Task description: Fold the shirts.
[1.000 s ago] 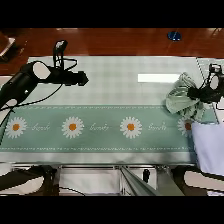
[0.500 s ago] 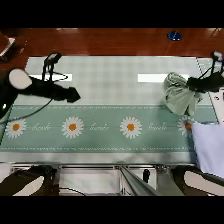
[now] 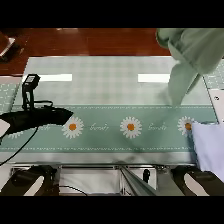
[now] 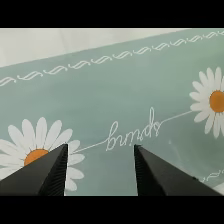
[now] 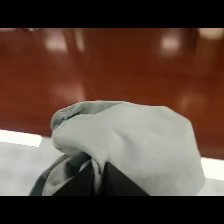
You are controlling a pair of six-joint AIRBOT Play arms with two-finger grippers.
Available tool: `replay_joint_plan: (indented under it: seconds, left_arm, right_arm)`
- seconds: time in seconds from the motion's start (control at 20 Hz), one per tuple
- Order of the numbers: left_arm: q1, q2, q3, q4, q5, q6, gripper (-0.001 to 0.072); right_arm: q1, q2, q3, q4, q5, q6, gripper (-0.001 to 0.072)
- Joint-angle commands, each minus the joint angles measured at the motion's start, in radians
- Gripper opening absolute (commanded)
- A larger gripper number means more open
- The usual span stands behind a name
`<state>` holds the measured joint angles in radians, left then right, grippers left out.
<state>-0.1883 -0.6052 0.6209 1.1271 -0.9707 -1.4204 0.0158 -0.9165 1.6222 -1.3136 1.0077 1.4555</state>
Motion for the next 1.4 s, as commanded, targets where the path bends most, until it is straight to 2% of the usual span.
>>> replay_joint_plan:
  seconds: [0.0,0.1,0.2,0.3,0.45,0.65,0.7,0.75,0.85,0.95,1.0,1.15,1.25,1.35]
  left_arm:
    - [0.001,0.037,-0.017,-0.002,0.024,-0.045,0.0507]
    - [0.003,0.037,-0.017,0.003,0.086,-0.042,0.0507]
    - [0.003,0.037,-0.017,-0.008,0.196,-0.047,0.0507]
    - [0.003,0.037,-0.017,-0.045,0.254,-0.078,0.0507]
    - [0.001,0.037,-0.018,-0.073,0.244,-0.077,0.0507]
    - [0.001,0.027,-0.018,-0.084,0.191,-0.077,0.0507]
    - [0.001,0.019,-0.018,-0.089,0.171,-0.077,0.0507]
    - [0.001,0.009,-0.018,-0.089,0.153,-0.077,0.0507]
    - [0.001,-0.014,-0.018,-0.089,0.086,-0.077,0.0507]
    - [0.006,-0.03,-0.018,-0.088,-0.007,-0.077,0.0507]
    - [0.016,-0.029,-0.018,-0.084,-0.045,-0.077,0.0507]
    - [0.066,-0.035,-0.025,-0.087,-0.13,-0.077,0.0507]
    - [0.071,-0.066,-0.071,-0.193,-0.161,-0.037,0.0507]
    - [0.035,-0.125,-0.168,-0.4,-0.063,0.079,0.0507]
  right_arm:
    - [0.111,0.037,0.134,0.035,0.133,-0.001,0.0025]
    - [0.179,0.023,0.09,0.1,0.268,-0.063,0.0024]
    - [0.254,0.006,-0.055,0.181,0.29,-0.066,0.0025]
    - [0.36,0.003,-0.247,0.231,0.146,-0.048,0.0024]
    - [0.524,-0.064,-0.468,0.236,-0.07,0.035,0.0024]
    - [0.681,-0.304,-0.536,0.253,-0.223,0.127,0.0026]
    - [0.692,-0.366,-0.536,0.285,-0.253,0.142,0.0127]
    - [0.69,-0.41,-0.534,0.329,-0.271,0.148,0.0391]
    - [0.632,-0.44,-0.505,0.344,-0.233,0.137,0.0411]
    - [0.49,-0.383,-0.464,0.311,-0.1,0.117,0.0411]
    - [0.392,-0.323,-0.461,0.261,-0.032,0.113,0.041]
    - [0.081,-0.106,-0.516,-0.017,0.138,0.158,0.041]
    - [-0.14,0.058,-0.671,-0.125,0.147,0.177,0.0409]
    - [-0.324,0.177,-0.863,-0.069,0.125,0.165,0.0409]
